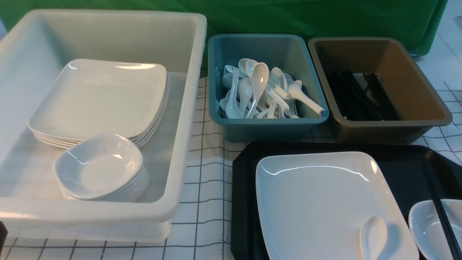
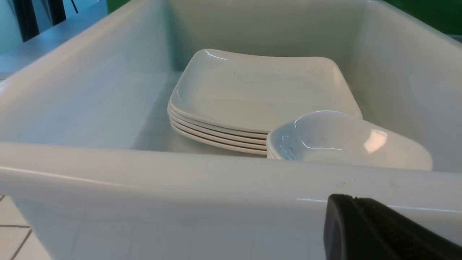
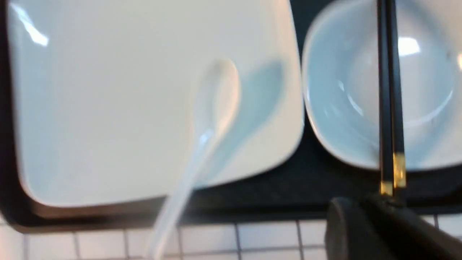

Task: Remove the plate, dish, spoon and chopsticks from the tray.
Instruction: Use the right arm to grab a pair of chopsticks from the plate

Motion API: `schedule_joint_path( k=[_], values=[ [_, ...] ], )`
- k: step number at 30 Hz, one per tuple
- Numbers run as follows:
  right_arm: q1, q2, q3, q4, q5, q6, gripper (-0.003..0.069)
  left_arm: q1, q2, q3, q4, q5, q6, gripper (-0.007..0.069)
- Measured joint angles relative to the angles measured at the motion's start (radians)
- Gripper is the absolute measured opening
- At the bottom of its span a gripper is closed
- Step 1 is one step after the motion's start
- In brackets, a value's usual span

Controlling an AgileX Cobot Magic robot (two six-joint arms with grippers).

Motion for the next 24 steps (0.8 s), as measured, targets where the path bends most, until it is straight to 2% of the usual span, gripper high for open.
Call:
schedule_joint_path(
  k=[1, 2, 3, 4, 5, 9, 13, 19, 23, 24],
  values=[
    [0.000, 0.054, -0.009, -0.005, 0.000, -0.003, 0.0222, 0.000, 0.000, 0.000, 0.000, 0.000, 0.000, 0.0022],
    [0.000, 0.064, -0.009, -0.006, 0.000, -0.004, 0.0233, 0.000, 0.000, 0.000, 0.000, 0.000, 0.000, 0.0022],
    [0.000, 0.144, -0.030, -0.008, -0.003, -0.016, 0.0328, 0.000, 0.000, 0.000, 0.000, 0.000, 0.000, 0.0022],
    [0.000, 0.153, -0.032, -0.008, -0.004, -0.018, 0.0328, 0.000, 0.000, 0.000, 0.000, 0.000, 0.000, 0.0022],
    [0.000, 0.231, -0.052, -0.018, -0.014, -0.025, 0.0405, 0.000, 0.000, 0.000, 0.000, 0.000, 0.000, 0.0022],
    [0.000, 0.381, -0.109, -0.094, -0.044, -0.018, 0.0476, 0.000, 0.000, 0.000, 0.000, 0.000, 0.000, 0.0022],
    [0.000, 0.496, -0.143, -0.161, -0.083, -0.017, 0.0472, 0.000, 0.000, 0.000, 0.000, 0.000, 0.000, 0.0022],
    [0.000, 0.616, -0.147, -0.191, -0.190, -0.018, 0.0436, 0.000, 0.000, 0.000, 0.000, 0.000, -0.002, 0.0022],
    [0.000, 0.664, -0.147, -0.194, -0.223, -0.020, 0.0366, 0.000, 0.000, 0.000, 0.000, 0.000, -0.002, 0.0022],
    [0.000, 0.669, -0.147, -0.195, -0.223, -0.020, 0.0313, 0.000, 0.000, 0.000, 0.000, 0.000, -0.002, 0.0022]
  ],
)
